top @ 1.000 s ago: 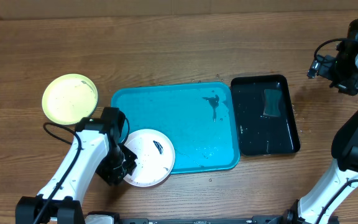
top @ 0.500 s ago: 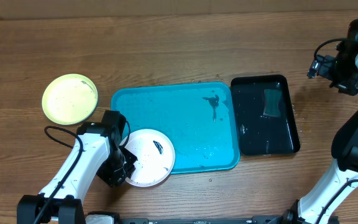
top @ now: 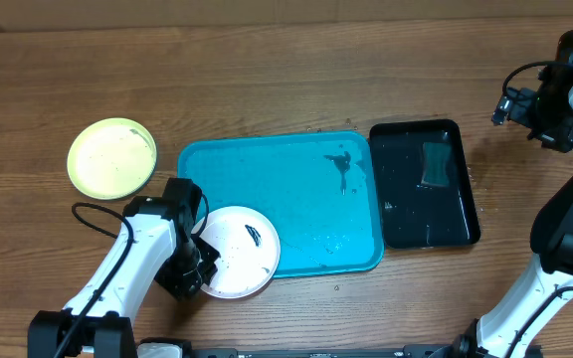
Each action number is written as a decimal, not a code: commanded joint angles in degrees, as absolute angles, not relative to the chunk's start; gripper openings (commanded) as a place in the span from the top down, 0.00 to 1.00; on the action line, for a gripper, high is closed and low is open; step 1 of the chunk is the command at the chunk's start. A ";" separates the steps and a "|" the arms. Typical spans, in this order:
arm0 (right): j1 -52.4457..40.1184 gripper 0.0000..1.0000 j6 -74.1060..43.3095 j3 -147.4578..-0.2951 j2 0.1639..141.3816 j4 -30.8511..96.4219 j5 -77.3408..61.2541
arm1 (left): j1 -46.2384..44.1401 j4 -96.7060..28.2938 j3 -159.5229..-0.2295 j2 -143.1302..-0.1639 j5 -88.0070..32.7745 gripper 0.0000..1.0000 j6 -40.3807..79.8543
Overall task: Clean dirty plates on tray and stack at the side
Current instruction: 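Grasp the white speckled plate rim with left gripper, then drag the white speckled plate to tray center with left gripper, then reach right gripper into black tray and grasp the green sponge, then dip the green sponge in the black water tray with right gripper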
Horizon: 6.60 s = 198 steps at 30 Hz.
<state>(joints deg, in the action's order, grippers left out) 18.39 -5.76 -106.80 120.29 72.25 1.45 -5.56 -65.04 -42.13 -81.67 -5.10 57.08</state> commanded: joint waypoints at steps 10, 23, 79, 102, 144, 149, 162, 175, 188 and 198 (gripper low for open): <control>18.50 0.00 -6.04 -106.85 119.07 72.07 1.21 | -5.80 -63.77 -43.86 -81.62 -4.05 0.96 57.34; 18.50 0.00 -6.04 -106.85 119.07 72.07 1.21 | -7.31 -48.86 -47.94 -81.89 -8.54 0.96 54.37; 18.50 0.00 -6.04 -106.85 119.07 72.07 1.21 | -19.86 -40.01 -60.14 -101.58 2.96 0.96 34.15; 18.06 0.00 -5.93 -106.83 119.04 79.59 -31.18 | -19.90 -37.15 -59.72 -101.60 -0.21 0.87 25.80; -4.69 0.37 -10.55 -94.19 119.07 68.79 10.70 | -19.92 -36.86 -59.59 -101.60 0.19 0.79 25.74; -4.43 0.39 -10.83 -91.72 119.07 66.13 10.70 | -19.92 -36.86 -59.59 -101.60 0.19 0.79 25.74; -2.96 0.74 -13.78 -88.09 119.04 61.82 10.24 | -19.92 -36.77 -59.59 -101.62 0.21 0.79 25.76; -5.17 0.95 -9.93 -88.18 119.04 62.46 -4.69 | -19.92 -36.77 -59.59 -101.62 0.21 0.78 25.93; -4.32 0.65 -7.27 -90.24 118.93 65.39 -6.52 | -19.92 -36.77 -59.59 -101.62 0.43 0.77 25.93; -4.32 0.44 -7.49 -92.31 118.93 66.76 -6.48 | -19.92 -36.84 -59.59 -101.62 0.40 0.77 25.93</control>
